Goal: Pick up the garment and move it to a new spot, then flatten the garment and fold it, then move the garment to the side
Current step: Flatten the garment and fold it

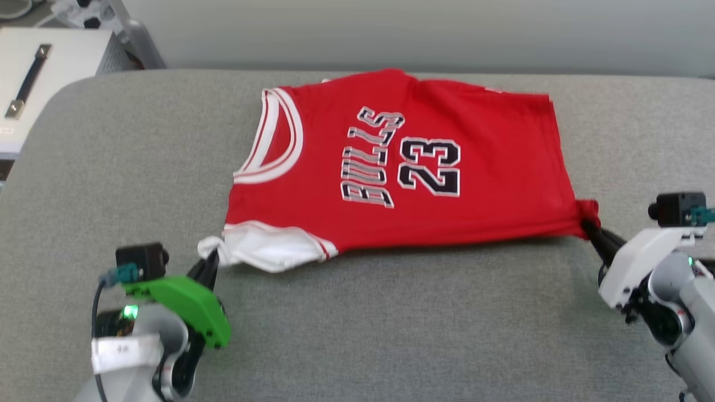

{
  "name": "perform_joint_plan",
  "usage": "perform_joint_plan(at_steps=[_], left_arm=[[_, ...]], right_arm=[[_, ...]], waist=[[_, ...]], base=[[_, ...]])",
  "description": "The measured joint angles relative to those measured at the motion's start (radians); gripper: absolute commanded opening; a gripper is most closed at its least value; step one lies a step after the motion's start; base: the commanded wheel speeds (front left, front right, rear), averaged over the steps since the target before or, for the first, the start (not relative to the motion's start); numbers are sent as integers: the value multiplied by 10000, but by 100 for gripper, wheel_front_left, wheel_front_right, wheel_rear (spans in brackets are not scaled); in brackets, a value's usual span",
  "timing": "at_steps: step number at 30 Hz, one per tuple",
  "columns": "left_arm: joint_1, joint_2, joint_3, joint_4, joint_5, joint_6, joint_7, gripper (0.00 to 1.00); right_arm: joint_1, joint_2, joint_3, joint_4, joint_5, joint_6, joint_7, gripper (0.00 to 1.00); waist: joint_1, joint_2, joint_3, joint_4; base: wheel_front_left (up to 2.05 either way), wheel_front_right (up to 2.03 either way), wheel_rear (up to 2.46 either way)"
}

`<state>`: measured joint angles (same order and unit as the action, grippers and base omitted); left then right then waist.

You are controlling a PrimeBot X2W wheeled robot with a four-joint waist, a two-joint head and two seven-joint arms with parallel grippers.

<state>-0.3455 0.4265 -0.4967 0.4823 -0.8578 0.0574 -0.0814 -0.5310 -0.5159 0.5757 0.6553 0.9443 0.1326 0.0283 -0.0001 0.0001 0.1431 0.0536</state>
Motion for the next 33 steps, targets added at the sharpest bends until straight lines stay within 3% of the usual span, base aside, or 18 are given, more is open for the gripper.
perform_joint_plan(at_steps=[11,17,26,33], left_arm=[[3628,1179,428,-4050,-594,2121,884,0],[4987,1415,487,-5369,-773,2863,1133,0],[6129,1674,541,-6495,-1030,3436,1189,0],[5415,1829,525,-6610,-757,3336,1358,0]], right_arm=[[2823,136,-1423,-1243,-545,2,433,0],[4438,430,-2608,-2021,-1137,2,930,0],[6421,1208,-4706,-3873,-2439,2,2148,0],[6451,1960,-5829,-5089,-3893,2,3095,0]], waist=[[0,0,-1120,-176],[0,0,-1445,-220],[0,0,-1448,-187],[0,0,-1161,-186]], base=[[0,0,0],[0,0,0],[0,0,0],[0,0,0]])
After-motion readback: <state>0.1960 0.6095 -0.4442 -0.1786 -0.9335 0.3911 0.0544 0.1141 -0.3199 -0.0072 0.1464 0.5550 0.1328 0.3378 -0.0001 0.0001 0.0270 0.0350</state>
